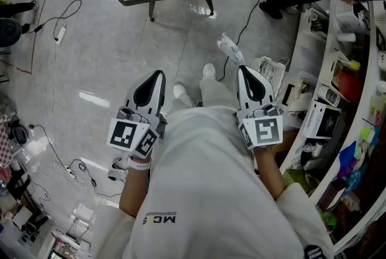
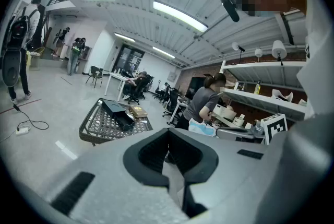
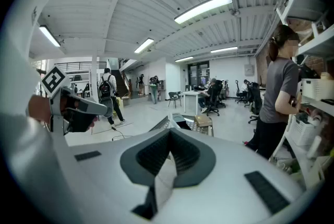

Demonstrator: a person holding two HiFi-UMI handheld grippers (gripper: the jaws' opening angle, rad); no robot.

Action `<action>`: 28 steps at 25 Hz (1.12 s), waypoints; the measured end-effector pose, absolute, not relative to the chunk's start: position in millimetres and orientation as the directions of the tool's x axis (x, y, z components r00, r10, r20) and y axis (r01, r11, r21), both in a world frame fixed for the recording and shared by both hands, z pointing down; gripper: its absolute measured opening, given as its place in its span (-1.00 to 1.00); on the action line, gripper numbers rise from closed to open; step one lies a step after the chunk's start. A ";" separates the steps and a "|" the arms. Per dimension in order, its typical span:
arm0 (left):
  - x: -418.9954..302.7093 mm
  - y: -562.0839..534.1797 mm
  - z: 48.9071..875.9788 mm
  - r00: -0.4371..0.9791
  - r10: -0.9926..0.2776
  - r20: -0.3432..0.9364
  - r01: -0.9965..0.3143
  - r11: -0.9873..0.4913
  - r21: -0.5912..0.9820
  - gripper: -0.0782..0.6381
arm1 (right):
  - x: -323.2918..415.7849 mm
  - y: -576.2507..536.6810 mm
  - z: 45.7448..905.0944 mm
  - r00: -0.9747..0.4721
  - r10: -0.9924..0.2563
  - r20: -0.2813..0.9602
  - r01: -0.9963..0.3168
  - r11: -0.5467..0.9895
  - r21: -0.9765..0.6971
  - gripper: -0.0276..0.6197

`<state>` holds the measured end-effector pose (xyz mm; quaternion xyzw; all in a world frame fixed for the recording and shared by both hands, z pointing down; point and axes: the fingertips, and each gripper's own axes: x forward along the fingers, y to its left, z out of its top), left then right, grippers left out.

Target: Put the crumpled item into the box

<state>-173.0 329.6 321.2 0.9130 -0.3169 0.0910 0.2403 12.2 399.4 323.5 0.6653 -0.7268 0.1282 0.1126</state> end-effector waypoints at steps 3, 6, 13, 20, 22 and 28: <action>-155.0 329.0 328.7 0.767 -0.549 0.332 -0.641 -0.681 0.355 -0.72 | 29.2 387.7 324.3 -0.109 -0.942 0.318 -0.994 0.105 -0.029 -0.87; -135.5 332.5 328.6 0.765 -0.548 0.339 -0.641 -0.702 0.312 -0.72 | 45.5 379.5 330.0 -0.128 -0.941 0.314 -0.992 0.120 -0.046 -0.87; -112.3 336.4 322.9 0.728 -0.592 0.345 -0.682 -0.674 0.283 -0.72 | 71.1 361.0 326.0 -0.199 -0.945 0.261 -0.980 0.188 -0.067 -0.87; -77.0 331.7 322.4 0.707 -0.613 0.353 -0.704 -0.655 0.274 -0.72 | 110.5 342.9 326.7 -0.252 -0.945 0.207 -0.967 0.235 -0.104 -0.87; -64.9 332.7 328.4 0.702 -0.611 0.366 -0.709 -0.650 0.275 -0.72 | 123.3 337.0 330.7 -0.262 -0.942 0.212 -0.964 0.245 -0.102 -0.87; -47.0 318.1 329.4 0.665 -0.635 0.393 -0.739 -0.634 0.227 -0.72 | 159.3 330.9 335.1 -0.282 -0.937 0.204 -0.957 0.261 -0.124 -0.87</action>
